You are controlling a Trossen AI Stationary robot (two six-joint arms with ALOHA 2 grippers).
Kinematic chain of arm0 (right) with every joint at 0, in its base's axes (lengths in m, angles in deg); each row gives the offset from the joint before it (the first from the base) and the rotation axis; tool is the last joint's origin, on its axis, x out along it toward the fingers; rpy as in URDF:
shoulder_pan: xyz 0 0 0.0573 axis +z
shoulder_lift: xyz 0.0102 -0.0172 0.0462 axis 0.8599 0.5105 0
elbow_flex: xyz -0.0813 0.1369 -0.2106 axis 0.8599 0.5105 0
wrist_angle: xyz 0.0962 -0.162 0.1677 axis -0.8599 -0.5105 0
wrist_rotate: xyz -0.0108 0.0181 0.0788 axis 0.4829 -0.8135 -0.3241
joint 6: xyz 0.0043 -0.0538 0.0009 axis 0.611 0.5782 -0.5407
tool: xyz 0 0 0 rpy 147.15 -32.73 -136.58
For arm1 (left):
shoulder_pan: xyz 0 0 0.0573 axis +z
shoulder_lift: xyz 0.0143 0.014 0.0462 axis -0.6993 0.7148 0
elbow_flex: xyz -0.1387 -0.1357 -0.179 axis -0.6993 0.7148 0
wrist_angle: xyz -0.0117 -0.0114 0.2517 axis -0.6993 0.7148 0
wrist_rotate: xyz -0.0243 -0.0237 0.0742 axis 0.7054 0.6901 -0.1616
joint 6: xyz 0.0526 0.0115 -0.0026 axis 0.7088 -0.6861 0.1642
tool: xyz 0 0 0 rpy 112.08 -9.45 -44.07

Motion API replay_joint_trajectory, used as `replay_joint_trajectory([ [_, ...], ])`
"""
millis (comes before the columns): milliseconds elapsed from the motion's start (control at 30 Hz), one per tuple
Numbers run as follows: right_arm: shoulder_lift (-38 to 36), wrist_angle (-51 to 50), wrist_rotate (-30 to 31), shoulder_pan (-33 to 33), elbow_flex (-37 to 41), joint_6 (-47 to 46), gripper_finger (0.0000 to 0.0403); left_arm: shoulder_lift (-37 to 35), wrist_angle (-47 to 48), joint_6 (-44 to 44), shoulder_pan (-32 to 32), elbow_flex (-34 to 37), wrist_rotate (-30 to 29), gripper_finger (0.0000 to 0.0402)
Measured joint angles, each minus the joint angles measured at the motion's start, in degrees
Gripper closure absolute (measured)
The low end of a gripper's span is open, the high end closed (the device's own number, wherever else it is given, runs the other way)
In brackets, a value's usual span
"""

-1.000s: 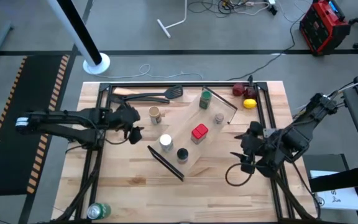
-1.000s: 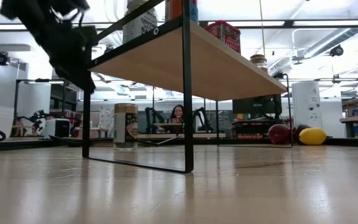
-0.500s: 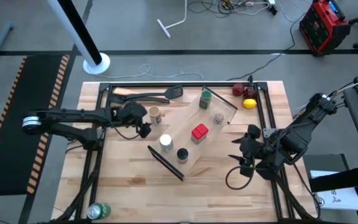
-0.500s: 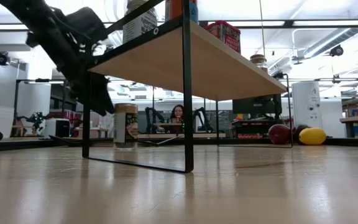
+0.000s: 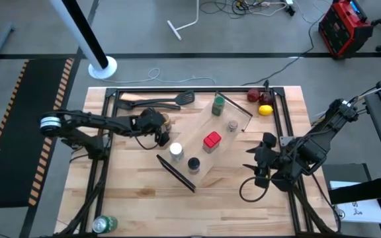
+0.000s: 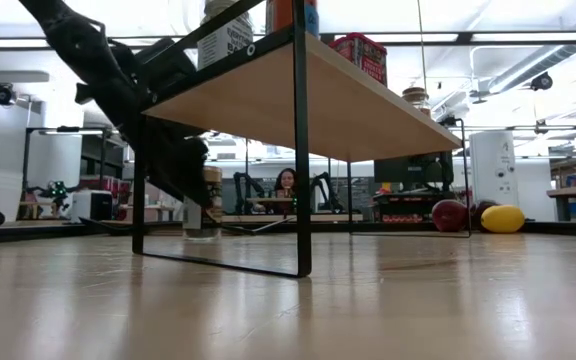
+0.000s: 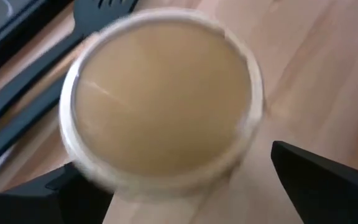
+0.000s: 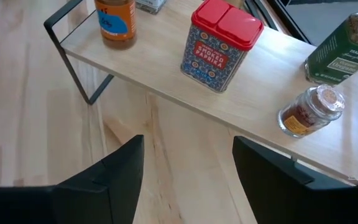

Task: Shelf spices
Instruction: Put the golden seasoning bottle on the shelf

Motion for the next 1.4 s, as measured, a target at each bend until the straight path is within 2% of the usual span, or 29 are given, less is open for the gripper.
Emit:
replay_joint_trajectory([
  [433, 0.0, 1.9, 0.0, 0.0, 0.1, 0.1, 0.0177, 8.2, -12.5, 4.6, 0.0, 0.0, -5.0, 0.0033],
  [667, 0.0, 2.3, 0.0, 0.0, 0.1, 0.2, 0.0188, 10.8, -15.6, 5.0, 0.0, 0.0, -5.7, 0.0080],
  [867, 0.0, 2.5, 0.0, 0.0, 0.1, 0.2, 0.0187, 10.3, -15.7, 6.1, 0.1, 0.0, -5.5, 0.0137],
  [1200, 0.0, 2.6, 0.0, 0.0, 0.1, 0.2, 0.0187, 9.4, -15.1, 6.2, 0.1, 0.0, -5.3, 0.0137],
  [1400, 0.0, 2.6, -0.1, 0.0, 0.2, -0.1, 0.0195, 2.8, -12.0, 8.7, 0.7, 0.0, -5.3, 0.0137],
])
